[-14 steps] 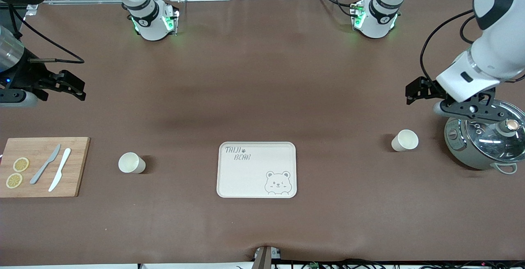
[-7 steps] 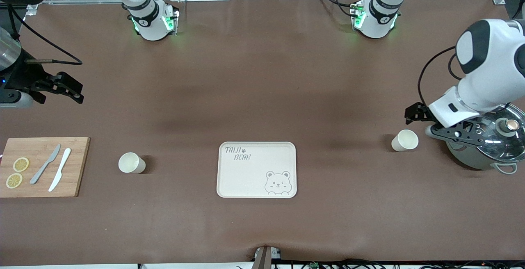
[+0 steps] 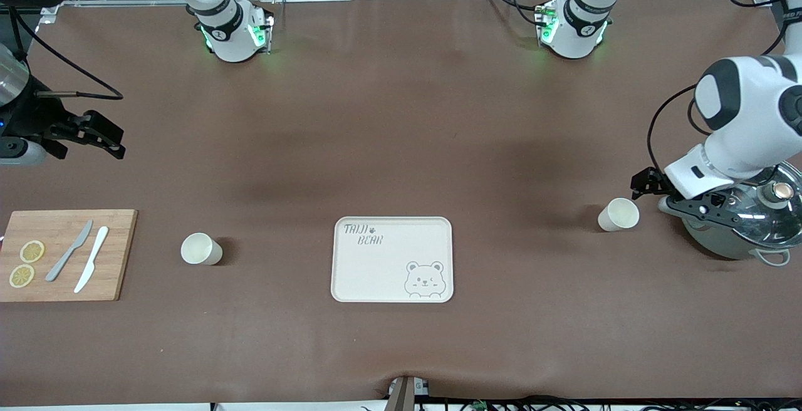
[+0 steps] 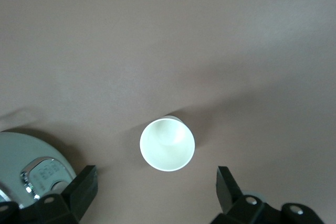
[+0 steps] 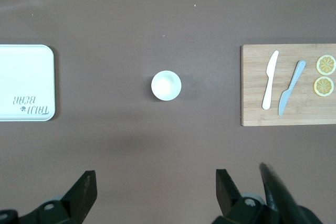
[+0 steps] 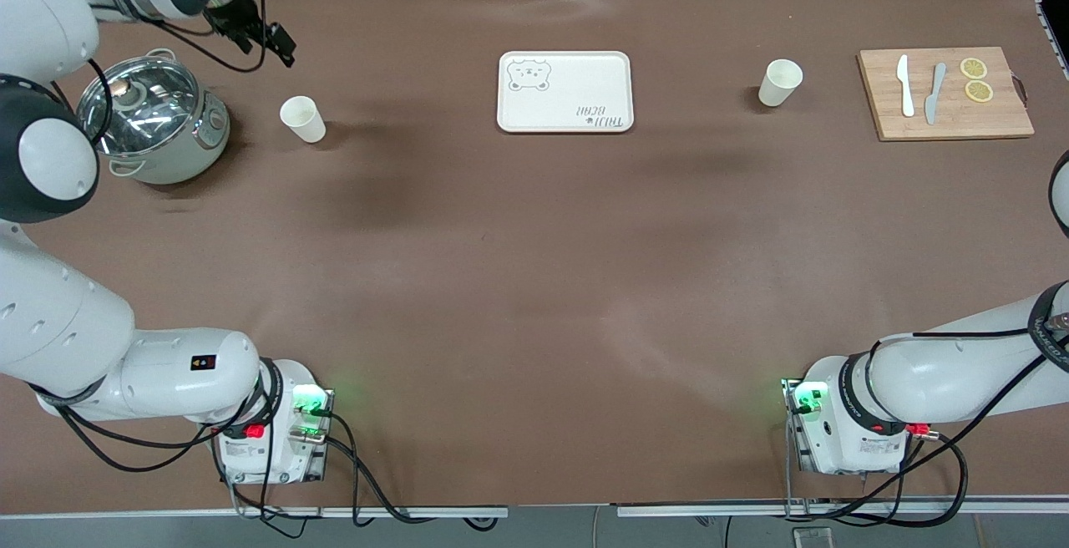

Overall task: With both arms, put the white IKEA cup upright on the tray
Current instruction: 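Lower the left gripper over the white cup beside the steel pot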

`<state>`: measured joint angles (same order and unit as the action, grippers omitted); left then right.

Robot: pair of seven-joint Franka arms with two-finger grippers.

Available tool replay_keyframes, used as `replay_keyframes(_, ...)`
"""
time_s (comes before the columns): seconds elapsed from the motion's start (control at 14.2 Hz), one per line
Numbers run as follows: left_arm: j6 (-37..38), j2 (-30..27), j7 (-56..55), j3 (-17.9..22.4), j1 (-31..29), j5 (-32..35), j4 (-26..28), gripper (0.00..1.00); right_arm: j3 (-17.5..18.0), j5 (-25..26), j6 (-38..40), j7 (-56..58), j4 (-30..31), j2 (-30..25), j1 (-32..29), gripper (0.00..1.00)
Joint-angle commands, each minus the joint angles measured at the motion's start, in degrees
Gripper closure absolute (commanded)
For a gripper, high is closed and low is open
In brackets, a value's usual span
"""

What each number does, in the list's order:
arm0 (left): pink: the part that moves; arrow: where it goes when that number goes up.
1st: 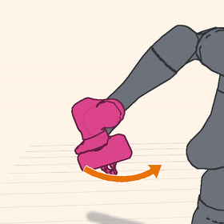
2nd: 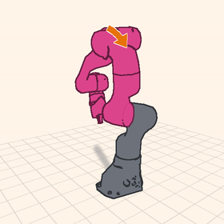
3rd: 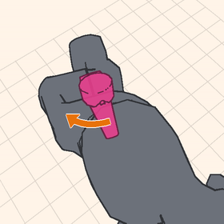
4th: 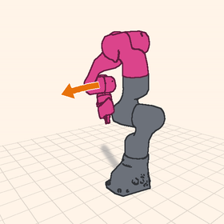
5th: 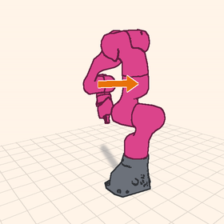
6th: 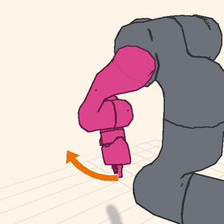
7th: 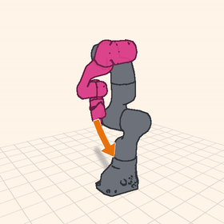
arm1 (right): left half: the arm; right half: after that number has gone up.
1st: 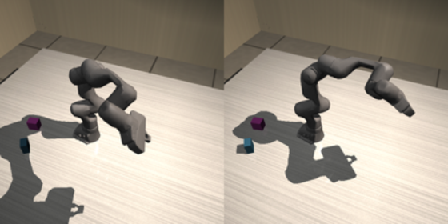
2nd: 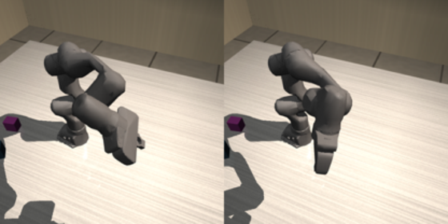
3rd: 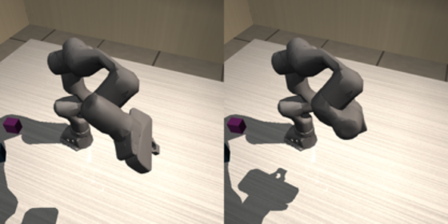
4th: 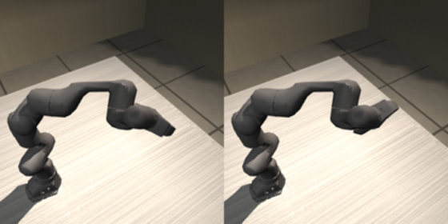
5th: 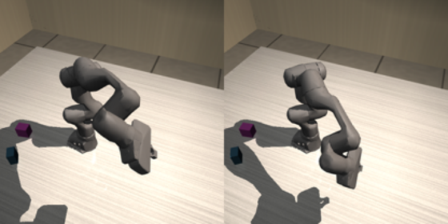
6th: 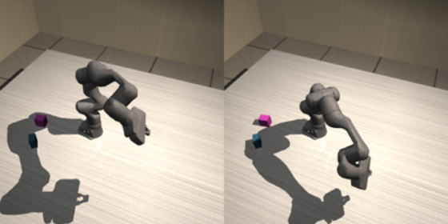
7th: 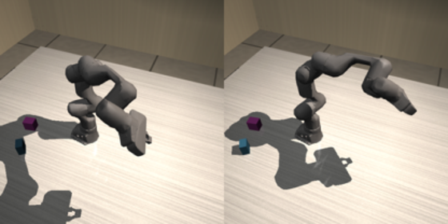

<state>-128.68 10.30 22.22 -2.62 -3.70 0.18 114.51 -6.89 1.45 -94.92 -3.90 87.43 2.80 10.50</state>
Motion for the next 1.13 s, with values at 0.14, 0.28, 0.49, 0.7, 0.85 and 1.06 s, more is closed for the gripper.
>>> replay_keyframes(0.14, -6.38, 2.52, 4.14, -0.45, -2.54, 0.26, 2.38, 0.0, -0.05, -0.05, -0.35, -0.68, -0.68, -0.16, -1.0, 0.0)
replay_keyframes(0.28, -9.74, 4.19, 5.37, -0.45, -2.98, 0.26, 3.26, 0.0, 0.04, -0.22, -0.27, -0.59, -0.68, -0.16, -1.53, 0.0)
replay_keyframes(0.49, -11.94, 6.57, 6.08, -0.45, -4.04, 0.26, 3.27, 0.0, 0.13, -0.13, -0.79, -0.59, -0.68, 0.01, -1.27, 0.0)
replay_keyframes(0.7, -15.01, 9.37, 6.08, -0.45, -4.04, 0.26, 3.7, 0.0, 0.13, -0.31, -1.85, -0.24, -0.59, 0.71, -1.79, 0.0)
replay_keyframes(0.85, -20.09, 10.35, 6.08, -0.54, -4.12, 0.26, 5.98, 0.0, 0.13, -0.31, -1.59, -0.15, 0.29, 0.54, -2.67, 0.0)
replay_keyframes(1.06, -20.65, 10.97, 5.56, -0.54, -4.04, 0.17, 6.08, 0.0, 0.04, 0.04, -2.89, 0.12, 2.56, 1.77, -2.5, 0.0)
